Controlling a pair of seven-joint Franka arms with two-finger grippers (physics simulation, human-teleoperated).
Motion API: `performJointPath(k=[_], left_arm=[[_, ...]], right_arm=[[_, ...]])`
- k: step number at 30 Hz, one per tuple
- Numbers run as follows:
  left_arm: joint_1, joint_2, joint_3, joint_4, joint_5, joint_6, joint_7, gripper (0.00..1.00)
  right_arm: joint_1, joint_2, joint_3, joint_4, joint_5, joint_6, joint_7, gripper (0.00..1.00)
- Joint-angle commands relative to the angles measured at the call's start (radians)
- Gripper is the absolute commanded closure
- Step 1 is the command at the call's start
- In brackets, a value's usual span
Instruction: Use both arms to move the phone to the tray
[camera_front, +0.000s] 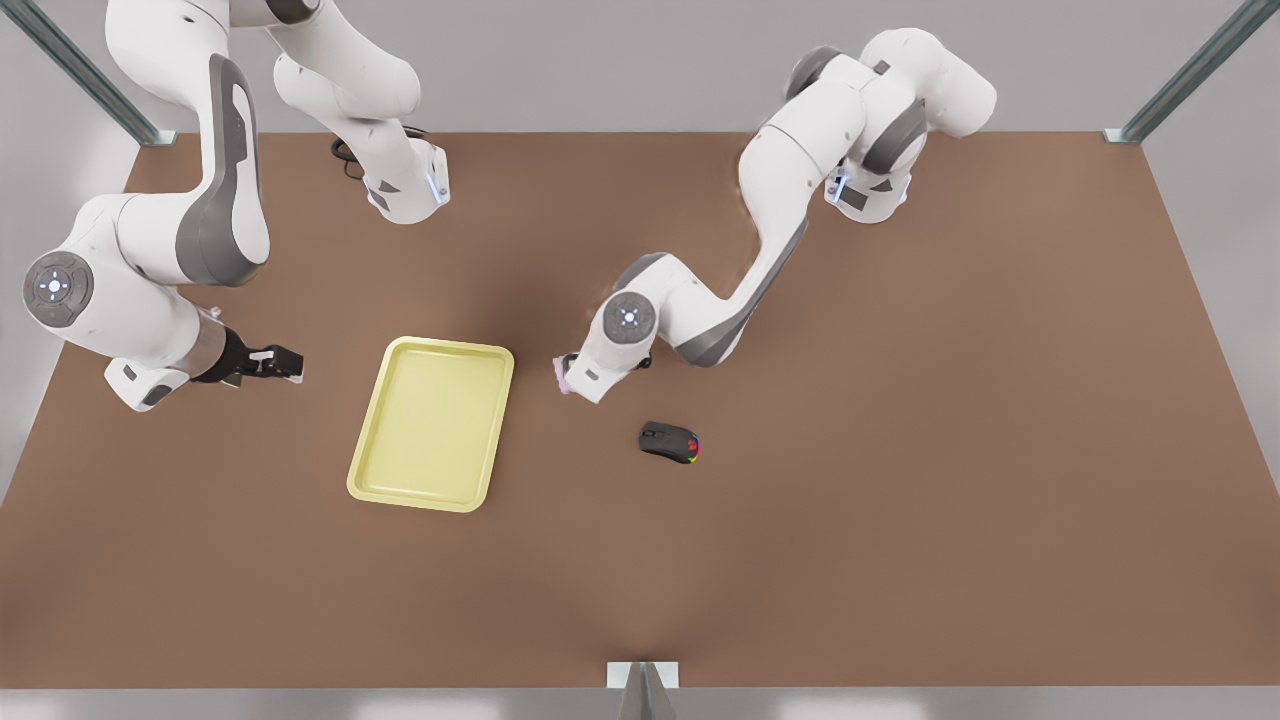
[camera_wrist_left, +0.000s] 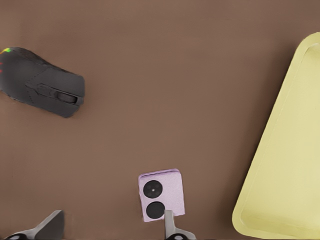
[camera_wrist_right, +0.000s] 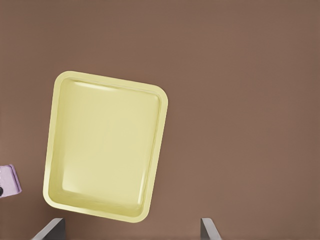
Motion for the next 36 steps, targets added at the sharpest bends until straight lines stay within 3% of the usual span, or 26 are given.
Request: performJointPath(k=[1, 2, 4, 5, 6, 9, 10, 20, 24, 36], left_arm=[[0.231, -0.143, 0.005, 0.004, 0.057, -0.484, 0.535, 0.00], [0.404, -0.232, 0.005, 0.008, 0.152, -0.624, 0.854, 0.00], [0.550, -0.346, 0.031, -0.068, 0.201, -0.656, 0.994, 0.00], [0.532, -0.524, 0.060, -0.334, 0.207, -0.468, 0.976, 0.00], [0.418, -0.575, 0.239, -0.381, 0.160, -0.455, 0.973, 0.00], [0.417, -0.573, 0.250, -0.291, 0.108, -0.653, 0.991, 0.00], [0.417, -0.556, 0.252, -0.205, -0.011, -0.670, 0.953, 0.00], [0.410, -0.547, 0.238, -0.197, -0.015, -0.678, 0.974, 0.00], [0.410, -0.533, 0.238, -0.200, -0.015, -0.678, 0.973, 0.00], [0.410, -0.510, 0.236, -0.196, -0.021, -0.668, 0.976, 0.00]], right_arm=[[0.003, 0.001, 0.000, 0.000, 0.001, 0.004, 0.000, 0.00], [0.003, 0.006, 0.003, 0.000, 0.001, 0.011, 0.002, 0.00], [0.009, 0.014, 0.011, -0.006, 0.001, 0.011, 0.004, 0.00], [0.053, 0.021, 0.011, -0.018, 0.001, 0.038, 0.005, 0.00], [0.082, 0.037, 0.011, -0.026, 0.001, 0.070, 0.005, 0.00], [0.165, 0.110, 0.012, -0.024, 0.005, 0.156, 0.007, 0.00], [0.194, 0.144, 0.012, -0.023, 0.007, 0.205, 0.007, 0.00], [0.541, 0.336, 0.016, -0.009, 0.010, 0.509, 0.461, 0.00], [0.627, 0.495, 0.017, 0.116, -0.001, 0.580, 0.585, 0.00], [0.658, 0.435, 0.046, -0.105, -0.005, 0.583, 0.494, 0.00]])
